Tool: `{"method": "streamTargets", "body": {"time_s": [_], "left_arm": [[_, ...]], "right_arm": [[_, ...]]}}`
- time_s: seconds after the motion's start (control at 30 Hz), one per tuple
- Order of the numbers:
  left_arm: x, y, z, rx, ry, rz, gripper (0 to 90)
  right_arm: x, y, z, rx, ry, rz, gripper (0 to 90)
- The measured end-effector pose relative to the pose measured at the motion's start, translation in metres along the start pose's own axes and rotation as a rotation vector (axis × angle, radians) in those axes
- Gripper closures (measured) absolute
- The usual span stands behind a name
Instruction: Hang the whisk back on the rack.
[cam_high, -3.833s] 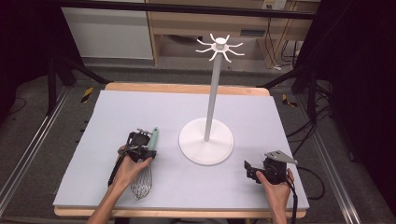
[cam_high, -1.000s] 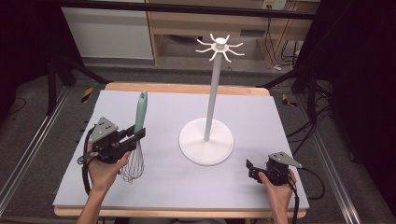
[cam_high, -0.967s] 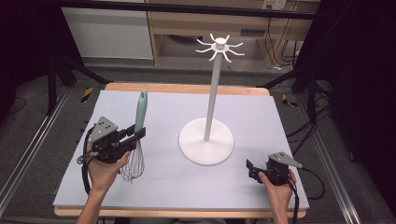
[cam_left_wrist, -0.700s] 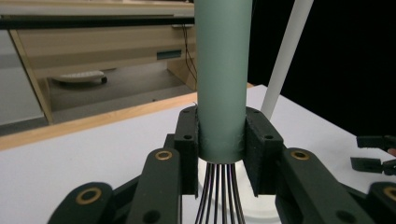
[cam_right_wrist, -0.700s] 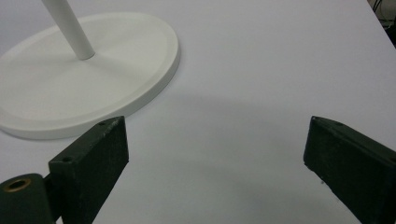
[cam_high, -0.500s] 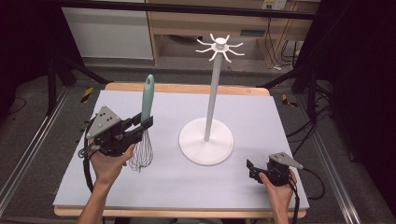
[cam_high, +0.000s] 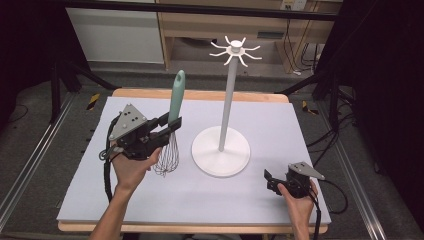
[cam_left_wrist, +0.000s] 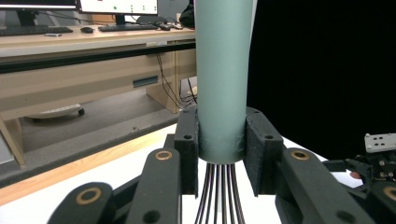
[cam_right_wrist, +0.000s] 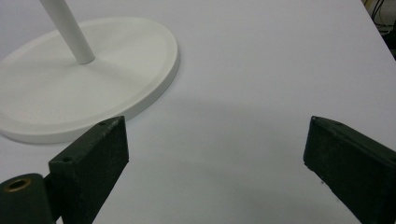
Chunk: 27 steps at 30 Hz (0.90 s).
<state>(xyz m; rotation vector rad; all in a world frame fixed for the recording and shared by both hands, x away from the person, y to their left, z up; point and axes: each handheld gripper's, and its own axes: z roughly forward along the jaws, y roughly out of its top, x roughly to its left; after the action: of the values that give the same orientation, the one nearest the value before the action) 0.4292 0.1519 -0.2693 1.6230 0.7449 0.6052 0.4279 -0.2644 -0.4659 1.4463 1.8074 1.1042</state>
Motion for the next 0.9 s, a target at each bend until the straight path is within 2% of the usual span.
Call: {"method": "streamTargets", "body": {"time_s": [0.1, 0.27, 0.9], "left_arm": [[-0.003, 0.005, 0.003, -0.006, -0.012, 0.003, 68.6], [-0.01, 0.013, 0.008, -0.008, -0.026, 0.033, 68.6], [-0.026, 0.028, 0.027, -0.011, -0.056, 0.054, 68.6]], "right_arm": [[0.0, 0.0, 0.001, 0.004, 0.0, -0.003, 7.1], [0.0, -0.001, 0.0, 0.008, -0.004, -0.002, 7.1], [0.0, -0.002, 0.001, 0.011, -0.008, -0.003, 7.2]]}}
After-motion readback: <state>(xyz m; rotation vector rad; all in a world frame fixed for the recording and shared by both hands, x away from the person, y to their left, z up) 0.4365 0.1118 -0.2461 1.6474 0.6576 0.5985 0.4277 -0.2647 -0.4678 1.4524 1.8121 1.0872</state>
